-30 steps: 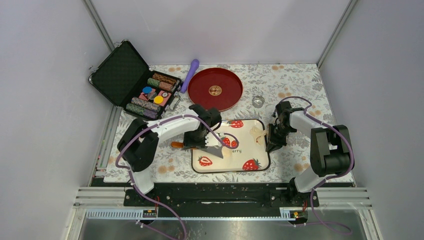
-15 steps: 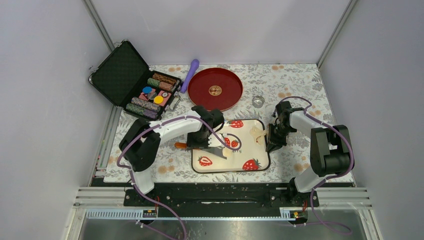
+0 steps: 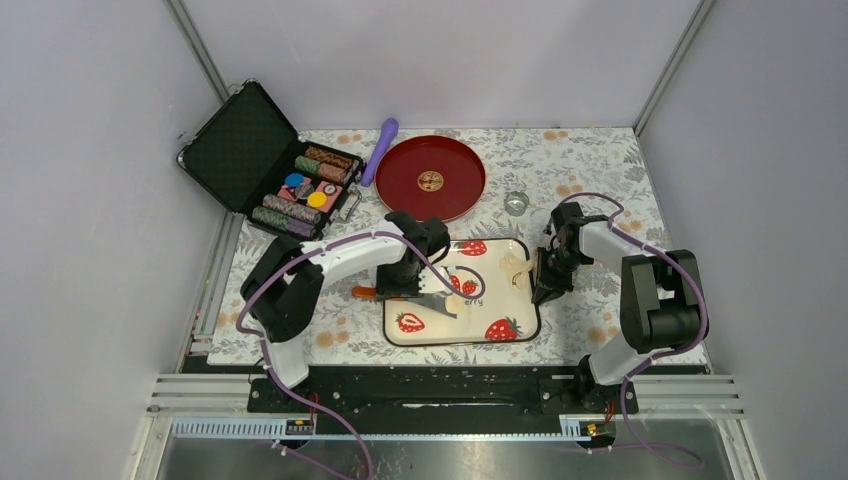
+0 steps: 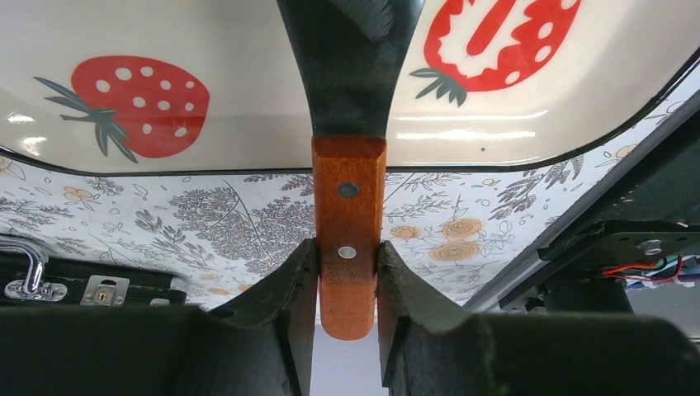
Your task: Roll out the dumpling wrappers from the dough
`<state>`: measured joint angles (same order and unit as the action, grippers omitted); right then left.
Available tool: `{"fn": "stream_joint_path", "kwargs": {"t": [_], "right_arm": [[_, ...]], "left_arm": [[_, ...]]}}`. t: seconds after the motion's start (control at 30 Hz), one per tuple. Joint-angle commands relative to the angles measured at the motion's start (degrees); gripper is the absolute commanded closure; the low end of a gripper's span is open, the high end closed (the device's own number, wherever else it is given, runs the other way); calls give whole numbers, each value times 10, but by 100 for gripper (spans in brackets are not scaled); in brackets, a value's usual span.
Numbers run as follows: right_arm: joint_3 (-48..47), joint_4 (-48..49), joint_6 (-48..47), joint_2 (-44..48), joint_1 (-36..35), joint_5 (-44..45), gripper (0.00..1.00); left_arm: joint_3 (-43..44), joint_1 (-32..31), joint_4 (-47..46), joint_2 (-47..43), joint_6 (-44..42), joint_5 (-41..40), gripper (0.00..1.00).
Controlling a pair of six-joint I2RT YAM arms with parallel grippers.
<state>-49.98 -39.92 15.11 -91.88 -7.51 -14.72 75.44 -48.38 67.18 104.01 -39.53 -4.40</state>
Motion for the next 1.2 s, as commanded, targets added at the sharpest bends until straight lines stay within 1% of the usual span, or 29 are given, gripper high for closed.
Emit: {"fn": "stream_joint_path", "kwargs": {"t": [0.0,0.37,0.53,0.73,0.8,0.87,1.17], "right_arm": [[-12,-1,7,-6,-5,-17,84],[-13,-2,10,-7,-5,-22,84],[-13,-1,13,-2,-5,-24,82],[-24,-10,17,12,-5,-23,68],[-30,-15,18,17,-5,-22,61],[-34,-18,21,23,-5,-23,56],[-52,-35,31,52,-5,-21,45]], "left_arm": [[16,-5,-29,-1,14,37,100],[2,-7,-69,-11,42,75,100],[-25,-7,-113,-42,63,102,100],[-79,-6,-213,-109,115,140,100],[-99,-6,-242,-128,133,145,100],[-118,-6,-268,-147,152,147,100],[-175,9,-346,-213,224,160,100]]}}
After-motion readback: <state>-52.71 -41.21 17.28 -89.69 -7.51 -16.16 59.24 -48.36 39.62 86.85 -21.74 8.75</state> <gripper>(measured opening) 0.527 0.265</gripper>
